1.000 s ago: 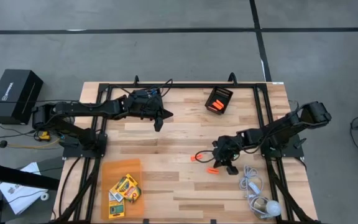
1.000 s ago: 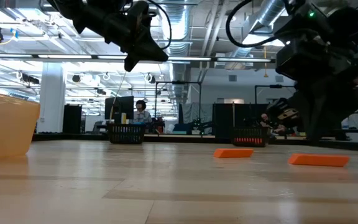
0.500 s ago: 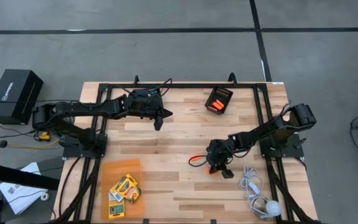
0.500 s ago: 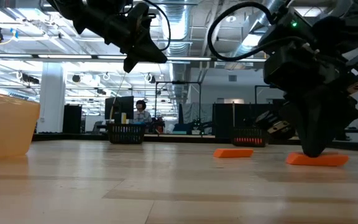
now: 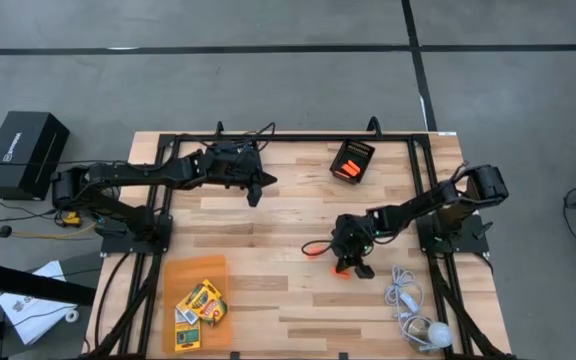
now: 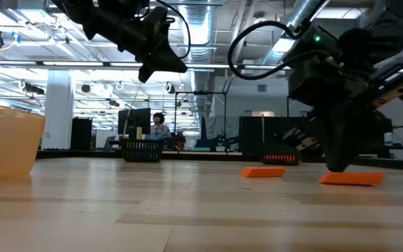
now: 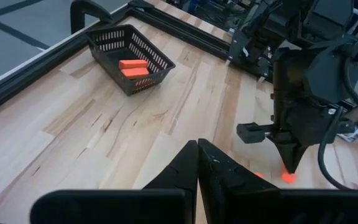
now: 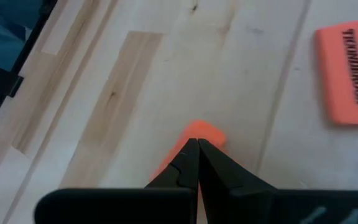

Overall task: Pick & Place School Supplies
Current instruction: Put the orange eraser into the right black bin

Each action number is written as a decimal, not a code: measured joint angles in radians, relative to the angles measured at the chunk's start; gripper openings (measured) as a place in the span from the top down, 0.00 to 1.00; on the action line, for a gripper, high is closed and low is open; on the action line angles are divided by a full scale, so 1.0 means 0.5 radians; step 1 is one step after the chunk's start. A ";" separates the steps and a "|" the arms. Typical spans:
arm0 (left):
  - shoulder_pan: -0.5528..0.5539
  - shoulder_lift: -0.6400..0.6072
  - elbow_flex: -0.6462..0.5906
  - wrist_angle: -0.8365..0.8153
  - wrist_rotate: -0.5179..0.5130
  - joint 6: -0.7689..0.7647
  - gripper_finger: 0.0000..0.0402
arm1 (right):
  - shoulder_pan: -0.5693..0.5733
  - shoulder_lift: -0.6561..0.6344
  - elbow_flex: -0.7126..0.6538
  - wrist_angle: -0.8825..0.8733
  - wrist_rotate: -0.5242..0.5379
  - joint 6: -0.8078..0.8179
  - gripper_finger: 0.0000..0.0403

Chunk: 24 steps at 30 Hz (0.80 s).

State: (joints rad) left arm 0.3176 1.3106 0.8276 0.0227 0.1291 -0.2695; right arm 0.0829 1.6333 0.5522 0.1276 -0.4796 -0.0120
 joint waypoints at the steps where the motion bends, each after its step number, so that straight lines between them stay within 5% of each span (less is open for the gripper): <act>1: 0.001 0.000 0.000 0.000 0.000 0.001 0.99 | -0.011 0.000 0.000 -0.001 -0.002 -0.008 1.00; 24: 0.033 0.000 -0.002 -0.002 0.001 0.005 0.99 | -0.282 0.002 -0.004 -0.121 -0.002 -0.040 1.00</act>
State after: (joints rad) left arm 0.3339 1.3106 0.8268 0.0219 0.1298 -0.2668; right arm -0.0583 1.6341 0.5502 0.0669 -0.4805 -0.0317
